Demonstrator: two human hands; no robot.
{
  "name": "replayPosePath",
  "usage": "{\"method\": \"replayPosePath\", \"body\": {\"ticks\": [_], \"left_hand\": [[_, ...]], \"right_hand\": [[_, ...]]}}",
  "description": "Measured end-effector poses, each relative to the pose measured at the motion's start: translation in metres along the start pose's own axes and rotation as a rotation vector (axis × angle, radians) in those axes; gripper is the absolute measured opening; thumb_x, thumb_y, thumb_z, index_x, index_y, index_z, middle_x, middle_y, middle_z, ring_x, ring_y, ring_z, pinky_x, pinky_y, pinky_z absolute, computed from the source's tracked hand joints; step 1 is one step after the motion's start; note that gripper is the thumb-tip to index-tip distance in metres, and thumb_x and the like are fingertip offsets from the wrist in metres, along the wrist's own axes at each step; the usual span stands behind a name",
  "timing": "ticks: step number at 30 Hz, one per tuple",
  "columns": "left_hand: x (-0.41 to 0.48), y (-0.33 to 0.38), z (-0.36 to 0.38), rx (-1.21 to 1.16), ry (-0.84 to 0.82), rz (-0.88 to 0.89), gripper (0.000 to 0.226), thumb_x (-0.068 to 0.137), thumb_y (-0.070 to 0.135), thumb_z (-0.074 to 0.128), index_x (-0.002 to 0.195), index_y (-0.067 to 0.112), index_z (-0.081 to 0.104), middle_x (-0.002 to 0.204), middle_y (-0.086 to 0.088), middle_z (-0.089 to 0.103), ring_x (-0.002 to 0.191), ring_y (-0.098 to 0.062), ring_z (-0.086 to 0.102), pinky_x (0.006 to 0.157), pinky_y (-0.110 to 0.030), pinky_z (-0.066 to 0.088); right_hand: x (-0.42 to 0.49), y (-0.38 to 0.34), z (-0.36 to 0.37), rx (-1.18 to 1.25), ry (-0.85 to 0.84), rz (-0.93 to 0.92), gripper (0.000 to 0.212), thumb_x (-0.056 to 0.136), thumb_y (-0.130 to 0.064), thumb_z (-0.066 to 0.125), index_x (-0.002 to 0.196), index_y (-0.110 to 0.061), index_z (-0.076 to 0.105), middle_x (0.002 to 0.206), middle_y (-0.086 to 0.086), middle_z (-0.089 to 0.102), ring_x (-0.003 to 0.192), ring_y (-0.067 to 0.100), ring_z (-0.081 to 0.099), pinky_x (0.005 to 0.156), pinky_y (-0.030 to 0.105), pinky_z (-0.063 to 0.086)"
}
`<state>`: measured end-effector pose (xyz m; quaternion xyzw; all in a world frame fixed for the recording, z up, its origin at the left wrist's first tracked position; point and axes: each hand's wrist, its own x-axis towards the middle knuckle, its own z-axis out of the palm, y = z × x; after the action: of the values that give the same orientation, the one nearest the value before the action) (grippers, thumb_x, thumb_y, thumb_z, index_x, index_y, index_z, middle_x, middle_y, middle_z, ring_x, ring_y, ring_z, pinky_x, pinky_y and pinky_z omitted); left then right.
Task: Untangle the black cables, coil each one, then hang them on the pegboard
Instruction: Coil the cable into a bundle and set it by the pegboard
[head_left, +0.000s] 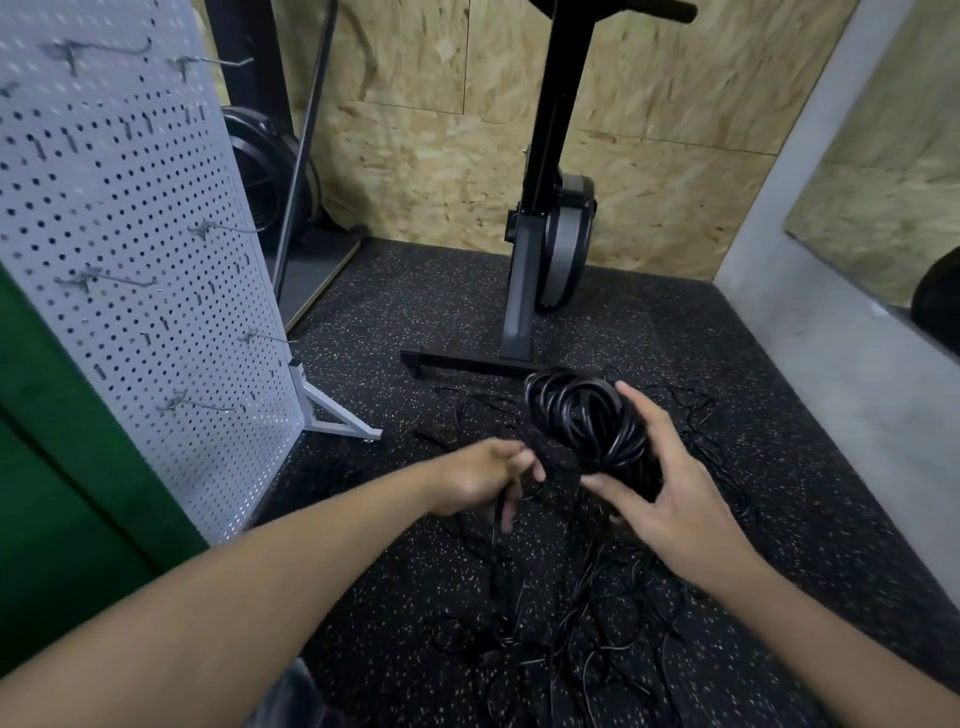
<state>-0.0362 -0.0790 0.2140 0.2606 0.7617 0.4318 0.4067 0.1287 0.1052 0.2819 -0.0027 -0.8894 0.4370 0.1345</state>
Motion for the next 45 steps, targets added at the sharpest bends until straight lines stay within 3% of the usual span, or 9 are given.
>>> {"method": "replayPosePath", "body": {"ticks": [5,7,10,20,25,34,38,41,45], "left_hand": [[-0.008,0.015,0.045,0.644,-0.012,-0.071,0.035,0.109,0.008,0.036,0.134,0.010,0.060,0.122,-0.017,0.067,0.090,-0.027,0.070,0.072,-0.035,0.057],[-0.017,0.030,0.053,0.772,-0.005,0.021,0.035,0.109,0.007,0.035,0.133,0.005,0.061,0.126,-0.019,0.065,0.108,-0.035,0.065,0.087,-0.038,0.052],[-0.037,0.054,0.055,0.692,0.050,0.142,0.040,0.115,0.026,0.037,0.112,0.004,0.069,0.093,-0.009,0.068,0.077,-0.019,0.064,0.071,-0.028,0.048],[-0.066,0.094,0.041,0.920,0.123,0.423,0.032,0.109,0.036,0.050,0.082,0.022,0.060,0.067,0.008,0.057,0.053,-0.007,0.052,0.051,-0.026,0.038],[-0.056,0.085,0.001,1.024,0.283,0.619,0.031,0.100,0.056,0.059,0.096,0.027,0.069,0.096,0.012,0.069,0.090,-0.010,0.064,0.072,-0.030,0.046],[-0.028,0.042,-0.045,0.332,0.226,0.381,0.050,0.076,0.071,0.076,0.075,0.020,0.077,0.081,-0.005,0.075,0.079,-0.017,0.069,0.084,-0.041,0.056],[-0.023,0.032,-0.045,0.068,0.146,0.338,0.034,0.091,0.044,0.077,0.071,0.016,0.075,0.070,-0.005,0.065,0.069,-0.014,0.057,0.070,-0.030,0.043],[-0.018,0.029,-0.031,0.070,0.184,0.335,0.027,0.101,0.004,0.062,0.075,0.002,0.068,0.062,0.003,0.063,0.055,-0.008,0.056,0.057,-0.025,0.046],[-0.012,0.032,0.005,0.313,0.317,0.299,0.027,0.107,0.011,0.051,0.092,0.011,0.074,0.091,-0.002,0.075,0.087,-0.015,0.068,0.081,-0.023,0.049]], "right_hand": [[0.005,0.032,-0.011,-0.125,0.089,0.228,0.084,0.095,-0.042,0.071,0.160,-0.048,0.018,0.117,-0.013,0.070,0.064,0.017,0.072,0.058,0.022,0.056],[0.006,0.053,-0.019,-0.248,0.092,0.320,0.085,0.095,-0.047,0.070,0.160,-0.047,0.014,0.113,0.003,0.074,0.084,0.025,0.073,0.079,0.039,0.061],[0.005,0.078,-0.030,-0.483,-0.024,0.440,0.083,0.095,-0.054,0.067,0.155,-0.047,0.011,0.145,0.006,0.059,0.126,0.030,0.060,0.101,0.054,0.052],[0.015,0.062,-0.006,-0.744,-0.339,0.284,0.070,0.099,-0.044,0.066,0.151,-0.025,0.024,0.141,0.005,0.058,0.120,0.028,0.062,0.092,0.047,0.053],[0.005,0.044,0.005,-0.705,-0.595,-0.039,0.075,0.096,-0.050,0.068,0.155,-0.026,0.029,0.142,-0.009,0.053,0.129,0.009,0.051,0.105,0.029,0.044],[-0.003,0.019,0.007,-0.363,-0.314,-0.212,0.073,0.094,-0.062,0.063,0.151,-0.061,0.018,0.144,-0.031,0.046,0.135,-0.009,0.044,0.113,0.018,0.037],[-0.005,0.008,0.020,-0.224,-0.216,-0.217,0.074,0.094,-0.054,0.068,0.151,-0.058,0.021,0.141,-0.030,0.052,0.130,-0.007,0.051,0.107,0.010,0.039],[-0.001,0.002,0.023,-0.050,-0.062,-0.126,0.076,0.089,-0.042,0.075,0.147,-0.056,0.028,0.133,-0.034,0.057,0.118,-0.010,0.059,0.099,0.013,0.048],[0.004,0.007,0.024,-0.097,0.102,-0.026,0.086,0.089,-0.045,0.074,0.157,-0.052,0.022,0.141,-0.027,0.057,0.123,-0.008,0.058,0.105,0.018,0.047]]}}
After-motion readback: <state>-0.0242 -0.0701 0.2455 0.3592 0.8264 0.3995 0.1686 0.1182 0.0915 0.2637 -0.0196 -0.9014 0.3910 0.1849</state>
